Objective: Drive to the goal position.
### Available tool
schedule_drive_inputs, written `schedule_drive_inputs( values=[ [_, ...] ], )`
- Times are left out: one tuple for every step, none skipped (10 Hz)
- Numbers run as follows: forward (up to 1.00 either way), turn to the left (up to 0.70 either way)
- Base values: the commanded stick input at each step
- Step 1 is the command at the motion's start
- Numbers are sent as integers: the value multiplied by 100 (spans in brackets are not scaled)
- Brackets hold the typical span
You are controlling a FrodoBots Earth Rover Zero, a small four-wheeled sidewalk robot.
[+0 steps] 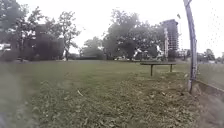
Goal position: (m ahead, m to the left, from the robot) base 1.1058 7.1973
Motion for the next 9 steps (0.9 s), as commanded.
schedule_drive_inputs(
  values=[
    [0,0],
    [0,0],
    [0,0],
    [0,0],
    [0,13],
    [0,61],
    [64,38],
    [70,35],
    [70,35]
  ],
)
